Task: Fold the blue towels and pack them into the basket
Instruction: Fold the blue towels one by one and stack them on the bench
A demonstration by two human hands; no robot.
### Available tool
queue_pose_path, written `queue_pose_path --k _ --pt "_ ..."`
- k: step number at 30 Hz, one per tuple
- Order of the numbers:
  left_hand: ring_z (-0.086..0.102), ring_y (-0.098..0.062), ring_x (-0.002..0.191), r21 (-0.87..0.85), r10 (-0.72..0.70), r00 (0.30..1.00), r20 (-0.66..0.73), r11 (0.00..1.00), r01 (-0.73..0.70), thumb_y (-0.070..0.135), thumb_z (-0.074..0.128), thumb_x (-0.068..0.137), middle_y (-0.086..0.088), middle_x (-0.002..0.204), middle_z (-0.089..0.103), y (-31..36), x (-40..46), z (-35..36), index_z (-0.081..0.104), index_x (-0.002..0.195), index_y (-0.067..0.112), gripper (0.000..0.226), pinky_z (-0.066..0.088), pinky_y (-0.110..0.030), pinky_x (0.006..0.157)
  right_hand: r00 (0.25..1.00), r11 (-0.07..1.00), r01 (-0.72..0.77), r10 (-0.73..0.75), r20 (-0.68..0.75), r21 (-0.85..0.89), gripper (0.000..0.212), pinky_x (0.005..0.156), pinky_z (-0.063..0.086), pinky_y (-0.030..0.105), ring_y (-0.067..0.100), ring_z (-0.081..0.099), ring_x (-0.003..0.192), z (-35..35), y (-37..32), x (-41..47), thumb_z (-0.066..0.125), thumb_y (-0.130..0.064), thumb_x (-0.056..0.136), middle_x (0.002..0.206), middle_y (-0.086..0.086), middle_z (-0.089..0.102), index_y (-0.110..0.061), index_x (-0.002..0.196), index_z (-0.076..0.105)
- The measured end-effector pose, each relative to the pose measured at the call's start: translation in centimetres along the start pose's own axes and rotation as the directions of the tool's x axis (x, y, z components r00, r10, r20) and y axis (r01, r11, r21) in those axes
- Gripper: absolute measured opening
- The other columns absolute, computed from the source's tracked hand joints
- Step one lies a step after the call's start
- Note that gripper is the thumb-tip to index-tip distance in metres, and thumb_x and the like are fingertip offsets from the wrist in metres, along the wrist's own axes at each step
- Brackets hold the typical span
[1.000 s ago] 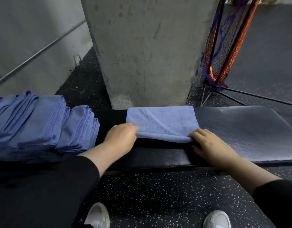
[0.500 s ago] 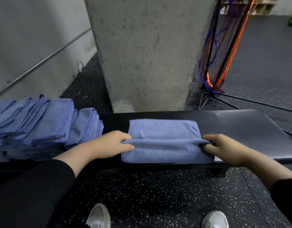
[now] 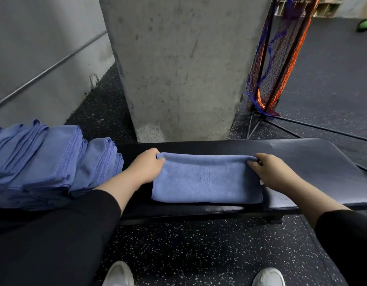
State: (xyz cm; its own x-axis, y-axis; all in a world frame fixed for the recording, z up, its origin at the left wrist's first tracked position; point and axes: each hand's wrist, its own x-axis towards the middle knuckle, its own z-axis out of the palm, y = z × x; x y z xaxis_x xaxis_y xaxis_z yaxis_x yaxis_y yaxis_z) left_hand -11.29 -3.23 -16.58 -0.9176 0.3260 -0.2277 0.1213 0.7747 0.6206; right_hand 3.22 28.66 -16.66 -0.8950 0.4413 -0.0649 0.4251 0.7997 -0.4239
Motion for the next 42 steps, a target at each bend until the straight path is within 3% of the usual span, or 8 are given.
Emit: queue_pose_path --k 7,11,14,18,21,25,38,42 --pt "0.056 -0.021 0.080 0.155 0.008 0.985 -0.171 0.988 0.019 0.033 0.057 0.099 0.000 0.095 0.060 0.9 2.7 1.3 0.054 0.100 0.018 0.015 0.043 -0.034 0.065 0.997 0.995 -0.061 0.056 -0.056 -0.080 0.035 0.064 0.039 0.037 0.037 0.060 0.088 1.6 0.7 2.7 0.059 -0.040 0.096 0.077 0.006 0.058 -0.015 0.073 0.051" --pt "0.057 -0.027 0.107 0.278 0.184 0.948 -0.262 0.954 -0.108 0.033 0.058 0.100 -0.004 0.126 0.052 1.7 2.4 1.3 0.052 0.130 0.023 0.032 0.050 -0.042 0.086 0.971 0.994 -0.021 -0.004 -0.237 -0.104 0.043 0.083 0.051 0.047 0.037 0.057 0.109 2.2 0.2 2.9 0.065 -0.050 0.091 0.115 0.009 0.059 -0.014 0.115 0.060" --pt "0.054 -0.024 0.116 0.323 0.361 0.925 -0.118 0.895 -0.307 0.036 0.057 0.100 0.002 0.126 0.055 2.8 1.3 1.7 0.059 0.127 0.026 0.029 0.046 -0.042 0.097 0.872 0.926 0.348 -0.376 -0.313 -0.144 0.029 0.080 0.052 0.049 0.036 0.059 0.097 2.7 -1.3 2.8 0.059 -0.043 0.090 0.105 0.006 0.061 -0.018 0.104 0.065" --pt "0.034 -0.020 0.144 0.460 0.391 0.884 0.255 0.755 -0.467 0.051 0.046 0.102 0.001 0.155 0.038 3.1 -1.1 4.5 0.046 0.147 0.031 0.049 0.028 -0.039 0.117 0.771 0.771 0.636 -0.633 0.072 -0.034 0.030 0.104 0.047 0.045 0.028 0.059 0.121 5.1 -3.0 1.9 0.063 -0.034 0.094 0.136 0.003 0.059 -0.021 0.120 0.068" --pt "-0.010 -0.012 0.155 0.510 0.314 0.865 0.391 0.708 -0.488 0.060 0.028 0.103 0.005 0.169 -0.008 1.1 -1.8 5.8 0.009 0.160 0.038 0.064 0.000 -0.043 0.126 0.784 0.819 0.568 -0.512 0.352 -0.075 0.060 0.125 0.002 0.034 0.009 0.009 0.153 6.6 -2.1 1.0 0.042 -0.053 0.099 0.165 -0.013 0.012 -0.029 0.153 0.038" --pt "-0.022 -0.007 0.151 0.552 0.359 0.857 0.371 0.656 -0.514 0.062 0.020 0.103 0.013 0.166 -0.020 -0.4 -1.7 5.3 -0.005 0.160 0.039 0.066 -0.010 -0.040 0.125 0.815 0.820 0.546 -0.473 0.334 -0.170 0.083 0.123 -0.010 0.034 0.000 -0.012 0.148 6.5 -1.9 0.1 0.002 -0.071 0.082 0.160 -0.023 -0.009 -0.039 0.158 0.014" --pt "0.009 -0.011 0.155 0.601 0.528 0.757 0.384 0.479 -0.639 0.047 0.030 0.106 0.006 0.169 0.013 0.0 -3.7 5.7 0.026 0.158 0.034 0.053 0.007 -0.040 0.126 0.881 0.865 0.439 -0.362 0.304 -0.243 0.067 0.125 0.007 0.043 0.008 0.002 0.154 5.8 -2.6 0.3 0.032 -0.063 0.098 0.167 -0.015 0.002 -0.039 0.158 0.016" --pt "0.020 -0.023 0.154 0.672 0.490 0.835 0.250 0.534 -0.514 0.026 0.024 0.106 -0.005 0.167 0.022 -0.2 -1.0 4.7 0.036 0.154 0.033 0.050 0.011 -0.046 0.123 0.924 0.877 0.373 -0.323 0.203 -0.303 0.055 0.110 0.028 0.044 0.017 0.030 0.146 5.0 -3.4 0.4 0.043 -0.061 0.097 0.162 -0.011 0.027 -0.040 0.148 0.039"
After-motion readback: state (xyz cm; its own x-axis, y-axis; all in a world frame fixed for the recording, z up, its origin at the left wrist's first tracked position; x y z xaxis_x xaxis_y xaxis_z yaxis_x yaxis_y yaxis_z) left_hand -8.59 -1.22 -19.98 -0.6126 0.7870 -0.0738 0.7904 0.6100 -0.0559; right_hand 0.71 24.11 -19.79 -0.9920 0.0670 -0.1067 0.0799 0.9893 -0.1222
